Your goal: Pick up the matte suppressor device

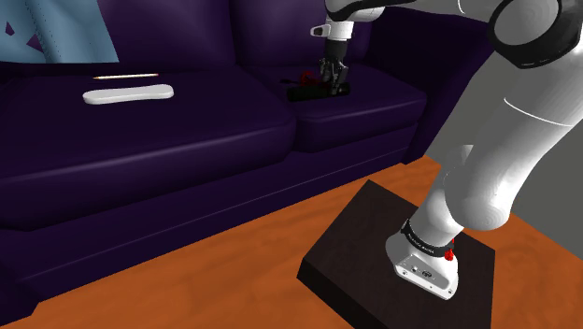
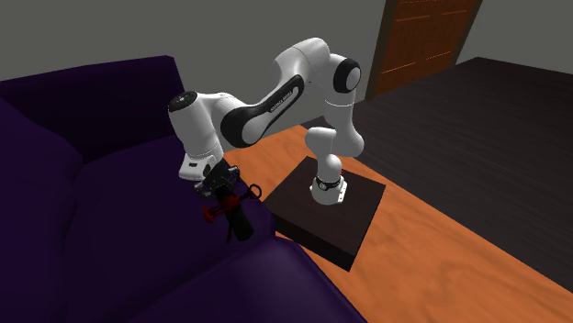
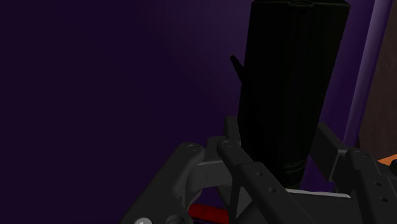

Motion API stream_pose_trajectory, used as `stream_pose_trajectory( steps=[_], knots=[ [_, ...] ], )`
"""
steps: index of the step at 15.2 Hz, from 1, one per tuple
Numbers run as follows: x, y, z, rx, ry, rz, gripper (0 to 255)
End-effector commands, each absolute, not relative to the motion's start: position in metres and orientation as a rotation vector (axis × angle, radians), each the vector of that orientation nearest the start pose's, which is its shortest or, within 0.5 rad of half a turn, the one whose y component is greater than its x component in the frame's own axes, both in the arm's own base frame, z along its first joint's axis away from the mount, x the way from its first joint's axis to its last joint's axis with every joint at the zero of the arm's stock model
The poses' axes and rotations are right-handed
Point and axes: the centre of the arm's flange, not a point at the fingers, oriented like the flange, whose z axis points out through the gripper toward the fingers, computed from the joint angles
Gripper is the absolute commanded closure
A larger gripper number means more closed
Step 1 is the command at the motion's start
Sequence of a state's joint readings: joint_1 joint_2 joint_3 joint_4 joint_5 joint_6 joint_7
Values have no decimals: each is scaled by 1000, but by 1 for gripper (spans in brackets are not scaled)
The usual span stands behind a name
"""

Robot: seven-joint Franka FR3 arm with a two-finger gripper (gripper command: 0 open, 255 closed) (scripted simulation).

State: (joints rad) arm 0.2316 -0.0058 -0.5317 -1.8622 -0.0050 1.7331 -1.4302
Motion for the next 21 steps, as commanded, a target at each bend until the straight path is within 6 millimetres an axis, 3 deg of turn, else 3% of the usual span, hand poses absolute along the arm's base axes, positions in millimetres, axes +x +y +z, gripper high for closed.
stream_pose_trajectory(
  steps=[1,5,21],
  knots=[
    [522,-162,503,-2571,-1633,125,255],
    [521,-163,503,-2571,-1633,125,255],
    [521,-163,583,-2571,-1633,125,255]
  ],
)
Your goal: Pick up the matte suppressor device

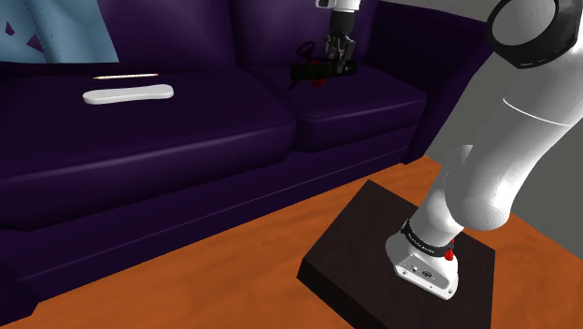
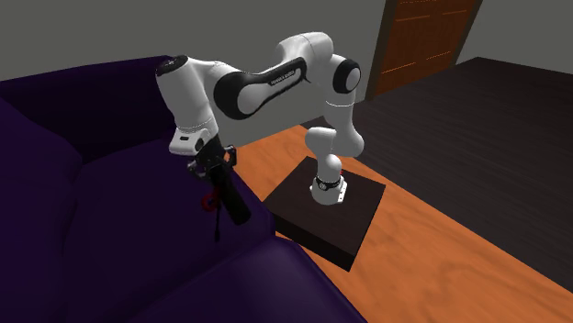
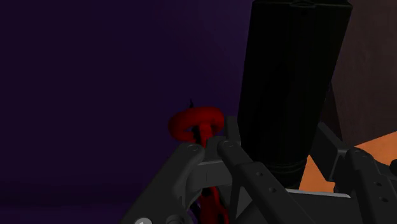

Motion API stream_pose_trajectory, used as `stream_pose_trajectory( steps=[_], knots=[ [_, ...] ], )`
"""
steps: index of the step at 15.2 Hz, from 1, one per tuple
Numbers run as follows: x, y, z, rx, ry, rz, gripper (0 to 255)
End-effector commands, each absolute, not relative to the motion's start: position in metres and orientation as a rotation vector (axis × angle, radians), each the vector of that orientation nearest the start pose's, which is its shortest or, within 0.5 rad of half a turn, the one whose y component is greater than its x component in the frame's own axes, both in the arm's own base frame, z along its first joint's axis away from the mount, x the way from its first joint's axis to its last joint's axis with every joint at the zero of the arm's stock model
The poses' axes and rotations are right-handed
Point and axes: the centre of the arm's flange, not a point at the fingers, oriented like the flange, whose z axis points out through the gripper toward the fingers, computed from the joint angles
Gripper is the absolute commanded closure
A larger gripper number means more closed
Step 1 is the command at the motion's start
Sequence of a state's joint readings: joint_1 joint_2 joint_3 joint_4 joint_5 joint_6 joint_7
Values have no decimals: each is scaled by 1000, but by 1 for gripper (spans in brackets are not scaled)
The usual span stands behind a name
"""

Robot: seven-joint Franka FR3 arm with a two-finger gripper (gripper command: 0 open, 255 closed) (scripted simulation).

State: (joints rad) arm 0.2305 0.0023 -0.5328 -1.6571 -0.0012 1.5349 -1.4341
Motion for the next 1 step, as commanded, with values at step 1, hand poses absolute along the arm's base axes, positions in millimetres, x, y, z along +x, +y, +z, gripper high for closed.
stream_pose_trajectory(
  steps=[1],
  knots=[
    [521,-163,583,-2571,-1633,125,255]
  ],
)
